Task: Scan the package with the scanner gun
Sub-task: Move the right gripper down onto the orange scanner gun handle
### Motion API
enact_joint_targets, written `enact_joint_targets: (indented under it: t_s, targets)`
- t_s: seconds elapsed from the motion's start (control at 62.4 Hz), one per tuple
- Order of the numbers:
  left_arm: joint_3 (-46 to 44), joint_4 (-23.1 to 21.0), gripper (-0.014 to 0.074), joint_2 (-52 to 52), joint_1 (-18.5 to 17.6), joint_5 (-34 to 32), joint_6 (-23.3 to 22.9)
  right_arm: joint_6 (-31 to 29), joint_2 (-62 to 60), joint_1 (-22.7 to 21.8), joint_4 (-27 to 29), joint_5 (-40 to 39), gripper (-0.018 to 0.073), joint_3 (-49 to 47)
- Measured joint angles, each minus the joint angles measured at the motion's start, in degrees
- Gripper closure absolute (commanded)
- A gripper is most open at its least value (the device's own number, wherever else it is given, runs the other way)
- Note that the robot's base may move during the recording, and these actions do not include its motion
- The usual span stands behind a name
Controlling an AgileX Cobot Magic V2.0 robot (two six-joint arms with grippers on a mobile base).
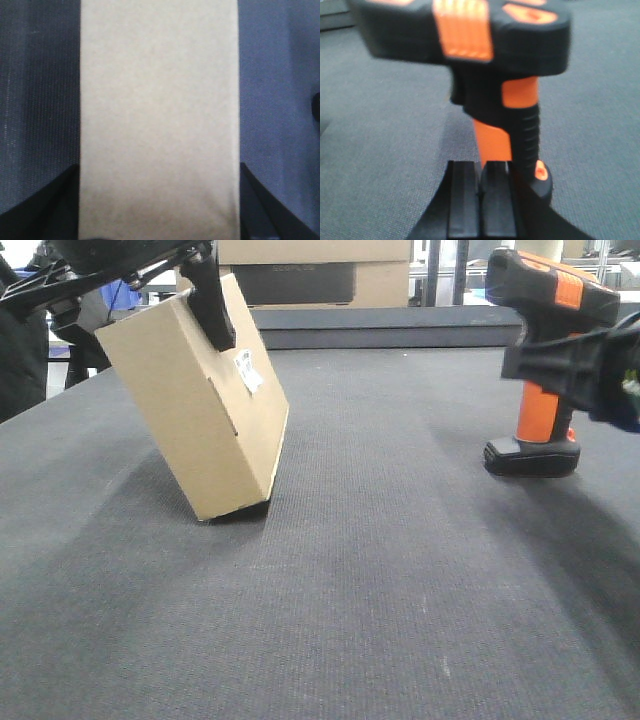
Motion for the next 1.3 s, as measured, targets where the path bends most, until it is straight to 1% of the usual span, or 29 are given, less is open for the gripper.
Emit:
enact_joint_targets:
  t_s: [0.064,0.256,0.32,0.433,1.074,1.106,1.17,1.298]
  targets:
    - [0.00,0.00,0.0708,0.00,0.00,0.00,0.00,0.23,1.48,0.00,-0.63,-1.91,0.0701,0.00]
    - [0.00,0.00,0.0708,0.00,0.00,0.00,0.00,3.86,4.63,0.00,-1.02,-8.60,0.0701,0.00]
    - [0.00,0.00,0.0708,0.00,0.00,0.00,0.00,4.23,5.01,0.00,-1.02,-11.70,0.0701,0.00]
    - [0.00,0.00,0.0708,0.00,0.00,0.00,0.00,4.32,5.01,0.00,-1.02,-14.75,0.0701,0.00]
    - [0.00,0.09,0.0708,0.00,0.00,-0.71,0.00,4.57,5.05,0.00,-4.66,-13.28,0.0699,0.00]
    - [0.00,0.09,0.0708,0.00,0.00,-0.71,0.00,4.57,5.05,0.00,-4.78,-13.13,0.0680,0.00]
    - [0.00,0.09,0.0708,0.00,0.00,-0.71,0.00,4.57,5.05,0.00,-4.78,-13.01,0.0590,0.00]
    - [0.00,0.09,0.0708,0.00,0.00,-0.71,0.00,4.57,5.05,0.00,-4.90,-12.89,0.0312,0.00]
